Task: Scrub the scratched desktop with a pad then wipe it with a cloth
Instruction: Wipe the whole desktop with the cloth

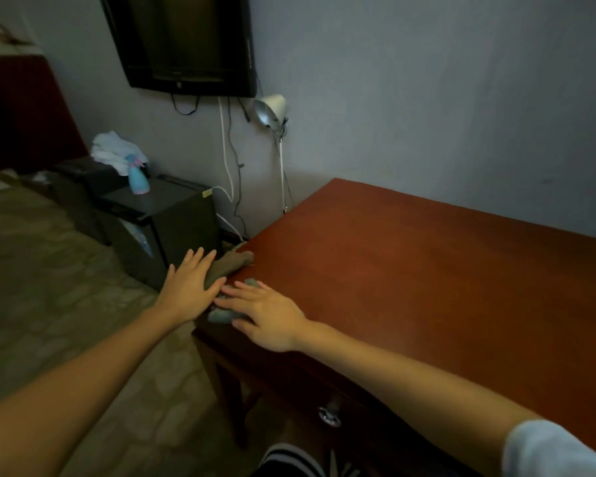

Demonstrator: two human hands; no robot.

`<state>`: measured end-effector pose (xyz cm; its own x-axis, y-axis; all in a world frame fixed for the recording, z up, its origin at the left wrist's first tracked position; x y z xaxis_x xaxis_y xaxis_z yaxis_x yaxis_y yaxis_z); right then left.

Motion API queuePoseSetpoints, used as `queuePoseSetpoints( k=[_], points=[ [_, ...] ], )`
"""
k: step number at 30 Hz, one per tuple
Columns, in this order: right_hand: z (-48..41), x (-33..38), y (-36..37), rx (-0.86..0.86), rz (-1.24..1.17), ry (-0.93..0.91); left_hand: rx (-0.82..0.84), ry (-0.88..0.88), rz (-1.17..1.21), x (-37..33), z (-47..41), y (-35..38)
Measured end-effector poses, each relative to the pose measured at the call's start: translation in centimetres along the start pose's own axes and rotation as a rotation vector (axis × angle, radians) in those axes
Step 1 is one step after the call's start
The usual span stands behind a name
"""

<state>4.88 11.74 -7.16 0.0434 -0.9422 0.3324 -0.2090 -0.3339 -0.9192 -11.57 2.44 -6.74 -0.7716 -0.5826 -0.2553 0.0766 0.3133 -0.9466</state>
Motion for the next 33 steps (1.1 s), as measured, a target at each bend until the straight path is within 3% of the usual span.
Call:
queuePoseSetpoints(
  k=[4,8,11,14,20,28,33],
  points=[
    [1.3,1.5,-0.1,0.098,-0.104,-0.185,0.058,-0.011,0.058,1.5,2.2,-1.0],
    [3.2,2.5,-0.7,0.258,-0.026,-0.395,0.057,0.046,0.054,1.5,3.4,-1.6],
    [3.5,1.5,-2.1,0.143,0.029,-0.424,0.054,0.116,0.093,1.6,3.6,-1.5],
    [3.6,-0.2,-3.6,0.017,0.140,-0.408,0.056,0.171,0.117,1.5,3.3,-1.0],
    [2.7,-3.0,-6.2,0.171,-0.077,-0.268,-0.036,0.242,0.059,1.1,1.8,-0.1],
    [-1.8,-5.4,-3.6,-0.080,-0.066,-0.134,-0.066,0.223,0.204,0.8,1.4,0.9],
    [-4.4,-5.8,-2.8,-0.143,-0.065,-0.081,-0.032,0.177,0.213,0.4,1.0,0.4]
  ],
)
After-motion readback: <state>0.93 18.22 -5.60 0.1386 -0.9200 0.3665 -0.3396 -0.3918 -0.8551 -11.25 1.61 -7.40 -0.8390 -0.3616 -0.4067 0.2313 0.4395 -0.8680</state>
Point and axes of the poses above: each hand's wrist, its own z-axis away from the middle knuckle, its own y-axis out of the palm, x = y × z, the point moved 1 cm from there along -z, towards the middle knuckle, and after that the axes turned 4 degrees about -x, right-handed, at the moved point
